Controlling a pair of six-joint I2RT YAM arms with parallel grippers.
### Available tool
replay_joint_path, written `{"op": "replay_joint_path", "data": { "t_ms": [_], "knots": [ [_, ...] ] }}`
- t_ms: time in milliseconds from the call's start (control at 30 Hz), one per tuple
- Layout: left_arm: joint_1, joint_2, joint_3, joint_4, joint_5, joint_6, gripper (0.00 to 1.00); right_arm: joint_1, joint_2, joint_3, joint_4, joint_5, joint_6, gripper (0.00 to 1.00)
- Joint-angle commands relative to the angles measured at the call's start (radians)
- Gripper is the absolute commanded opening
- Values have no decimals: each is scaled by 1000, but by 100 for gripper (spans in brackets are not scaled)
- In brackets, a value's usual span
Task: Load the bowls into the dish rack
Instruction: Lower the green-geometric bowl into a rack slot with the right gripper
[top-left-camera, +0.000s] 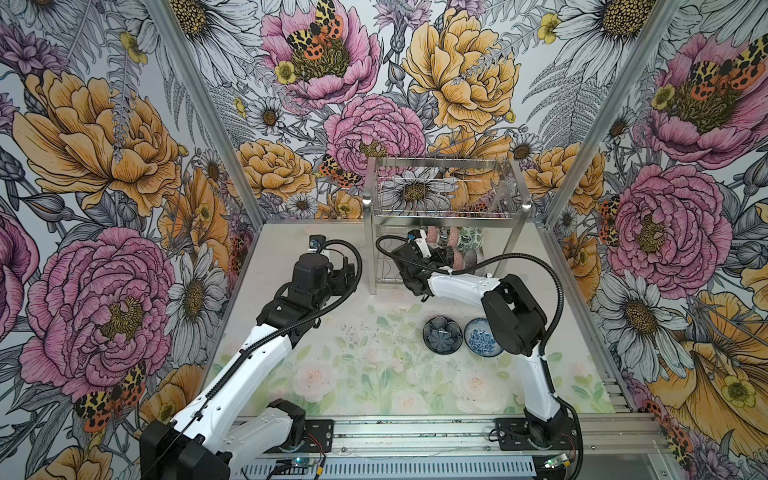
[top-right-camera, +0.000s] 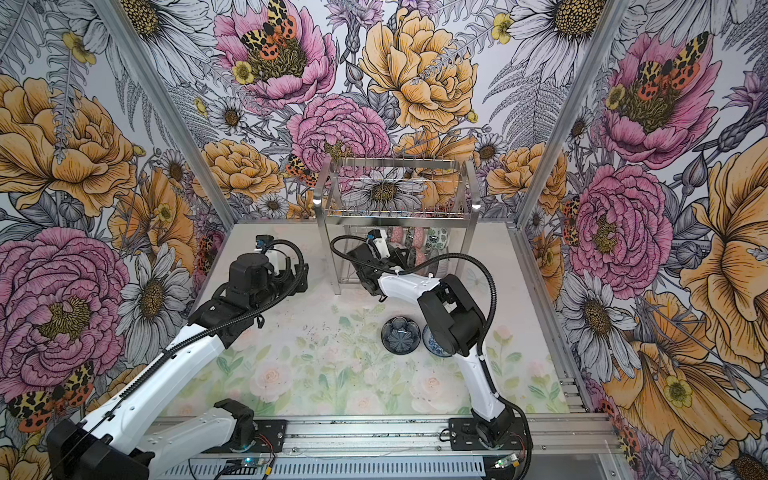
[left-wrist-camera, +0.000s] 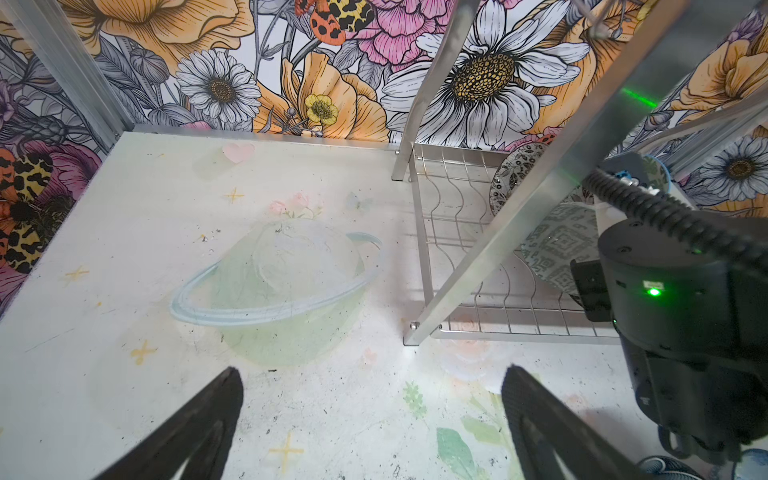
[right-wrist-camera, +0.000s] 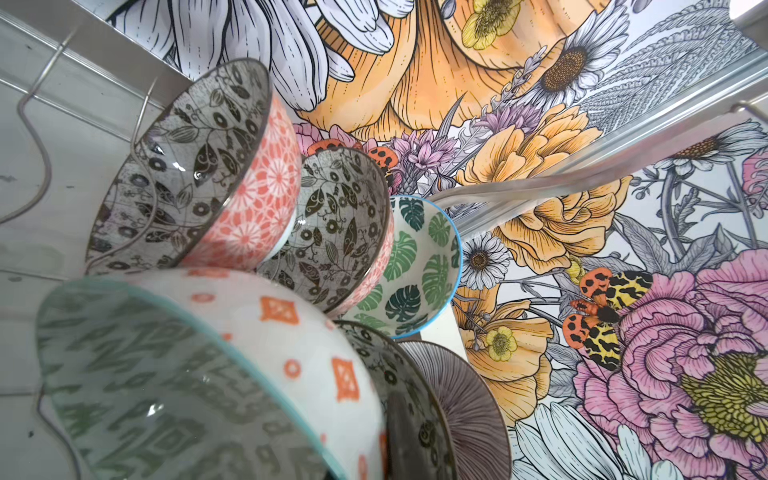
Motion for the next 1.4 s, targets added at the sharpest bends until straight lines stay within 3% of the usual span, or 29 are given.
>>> {"op": "replay_joint_path", "data": {
  "t_ms": [0, 167, 567, 1233, 1367],
  "knots": [
    [10, -4, -12, 19, 19, 10, 99, -1, 17, 36, 30, 17, -20, 0],
    [10, -7, -13, 18, 18, 6, 99, 7, 27, 41, 30, 7, -32, 0],
    [11, -30, -23, 13, 18, 2, 99, 24, 23, 40, 29, -18, -37, 19],
    [12, -45, -32, 13, 18, 0, 99, 30, -4, 22, 30, -84, -20, 34],
    [13, -44, -31, 13, 18, -1, 98, 31, -7, 21, 30, -104, -20, 42]
  ]
}}
